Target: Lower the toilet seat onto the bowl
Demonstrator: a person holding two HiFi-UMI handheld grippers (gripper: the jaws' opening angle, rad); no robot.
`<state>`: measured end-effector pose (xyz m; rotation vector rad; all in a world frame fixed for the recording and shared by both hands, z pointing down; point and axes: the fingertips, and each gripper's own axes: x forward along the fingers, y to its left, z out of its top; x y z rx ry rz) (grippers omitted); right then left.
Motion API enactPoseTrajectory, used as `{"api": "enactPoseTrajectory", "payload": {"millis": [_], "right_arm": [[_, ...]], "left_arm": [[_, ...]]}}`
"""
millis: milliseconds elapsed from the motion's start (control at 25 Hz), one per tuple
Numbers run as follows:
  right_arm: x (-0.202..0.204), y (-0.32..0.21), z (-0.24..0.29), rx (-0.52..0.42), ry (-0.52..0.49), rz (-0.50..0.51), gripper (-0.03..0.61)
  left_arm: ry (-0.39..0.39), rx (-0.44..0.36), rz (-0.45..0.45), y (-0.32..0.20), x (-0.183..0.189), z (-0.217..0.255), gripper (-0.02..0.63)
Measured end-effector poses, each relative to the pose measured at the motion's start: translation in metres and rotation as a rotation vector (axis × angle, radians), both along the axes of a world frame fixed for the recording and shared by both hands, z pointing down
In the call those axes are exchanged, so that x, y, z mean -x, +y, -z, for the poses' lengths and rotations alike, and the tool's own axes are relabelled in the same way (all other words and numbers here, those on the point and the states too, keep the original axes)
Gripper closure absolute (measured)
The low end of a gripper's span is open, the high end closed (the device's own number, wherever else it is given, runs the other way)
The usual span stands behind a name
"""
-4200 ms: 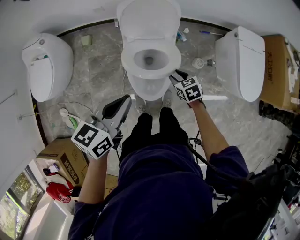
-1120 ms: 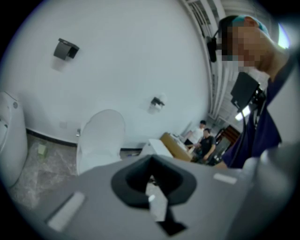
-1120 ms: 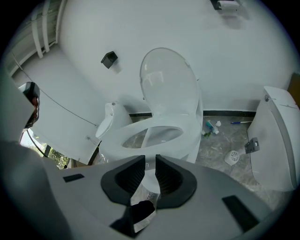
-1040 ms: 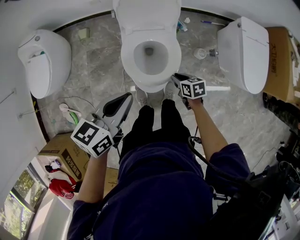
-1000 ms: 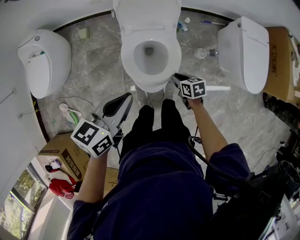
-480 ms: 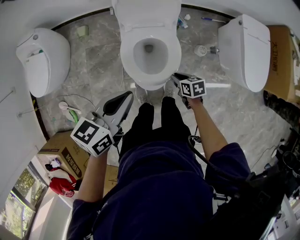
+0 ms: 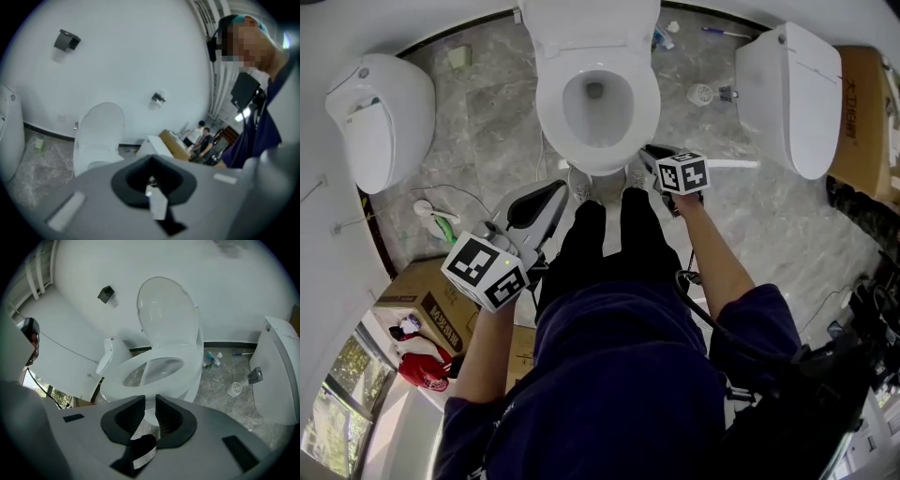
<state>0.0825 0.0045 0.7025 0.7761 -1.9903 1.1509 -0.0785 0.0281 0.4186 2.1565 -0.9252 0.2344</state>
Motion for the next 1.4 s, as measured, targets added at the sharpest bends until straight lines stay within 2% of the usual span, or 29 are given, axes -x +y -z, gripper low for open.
{"api": "enactPoseTrajectory", "payload": {"millis": [1400], "right_arm": [[-0.003, 0.033, -0.047, 0.080, 0.017, 0.072, 0.514]], "left_arm": [[-0.002, 0.079, -0.019, -0.004, -0.019, -0.046, 0.611]]}}
